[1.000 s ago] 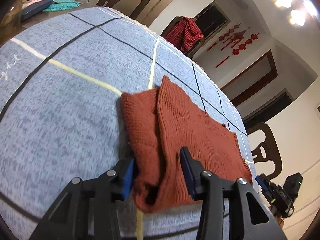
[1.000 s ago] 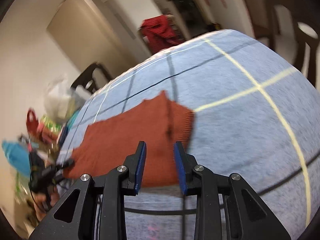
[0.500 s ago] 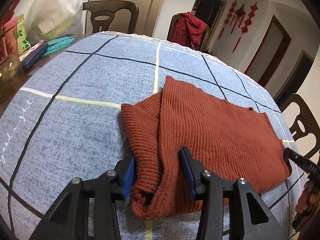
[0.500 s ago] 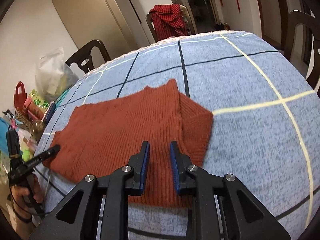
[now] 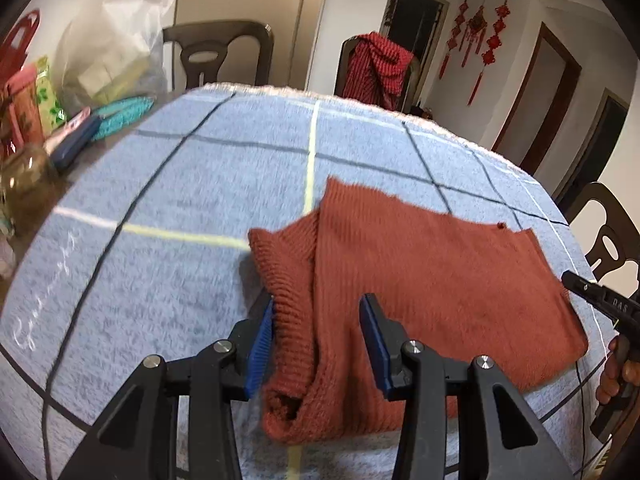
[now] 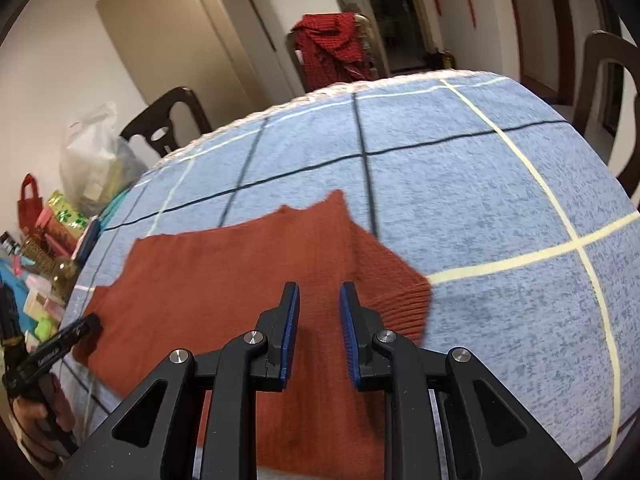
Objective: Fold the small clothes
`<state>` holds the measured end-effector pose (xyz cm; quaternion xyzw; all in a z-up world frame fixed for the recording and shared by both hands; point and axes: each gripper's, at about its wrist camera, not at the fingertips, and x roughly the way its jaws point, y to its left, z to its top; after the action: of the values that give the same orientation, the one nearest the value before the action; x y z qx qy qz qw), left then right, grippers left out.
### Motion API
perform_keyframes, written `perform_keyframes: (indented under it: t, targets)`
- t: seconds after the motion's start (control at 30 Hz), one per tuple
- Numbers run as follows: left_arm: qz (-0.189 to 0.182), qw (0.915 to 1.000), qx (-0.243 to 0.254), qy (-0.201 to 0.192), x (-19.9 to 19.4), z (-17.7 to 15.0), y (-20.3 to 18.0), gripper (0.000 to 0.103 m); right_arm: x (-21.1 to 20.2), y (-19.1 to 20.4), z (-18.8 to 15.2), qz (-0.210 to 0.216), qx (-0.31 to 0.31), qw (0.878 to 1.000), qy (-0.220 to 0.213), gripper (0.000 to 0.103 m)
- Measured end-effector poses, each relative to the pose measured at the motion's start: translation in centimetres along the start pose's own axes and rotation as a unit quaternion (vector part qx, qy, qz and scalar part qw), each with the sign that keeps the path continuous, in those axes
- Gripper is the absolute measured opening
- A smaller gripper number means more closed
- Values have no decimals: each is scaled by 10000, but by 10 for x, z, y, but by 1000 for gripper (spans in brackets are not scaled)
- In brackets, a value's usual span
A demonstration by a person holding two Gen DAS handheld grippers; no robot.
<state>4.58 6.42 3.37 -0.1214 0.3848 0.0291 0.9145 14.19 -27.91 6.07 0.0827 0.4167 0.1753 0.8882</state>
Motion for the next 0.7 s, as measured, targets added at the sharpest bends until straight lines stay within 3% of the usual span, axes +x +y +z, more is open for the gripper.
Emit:
perform_keyframes:
  t: [0.17,0.33,0.57,0.7]
  targets:
    - [-175,9993,315,-98,5,8,-20,46,11,11,-4,-47,-271,9995,134,22]
    - [-69,9992,392,-25,19,9,-21,46,18,-10,-2,-81,43,9998,164,22]
    - [157,9998,-5,97,23,6,16,46,12,-9,-2,-146,-53,9998,131,22]
    - [-18,9997,-196,124,20,0,29,47,7,-14,-4,-178,6,9998,32,22]
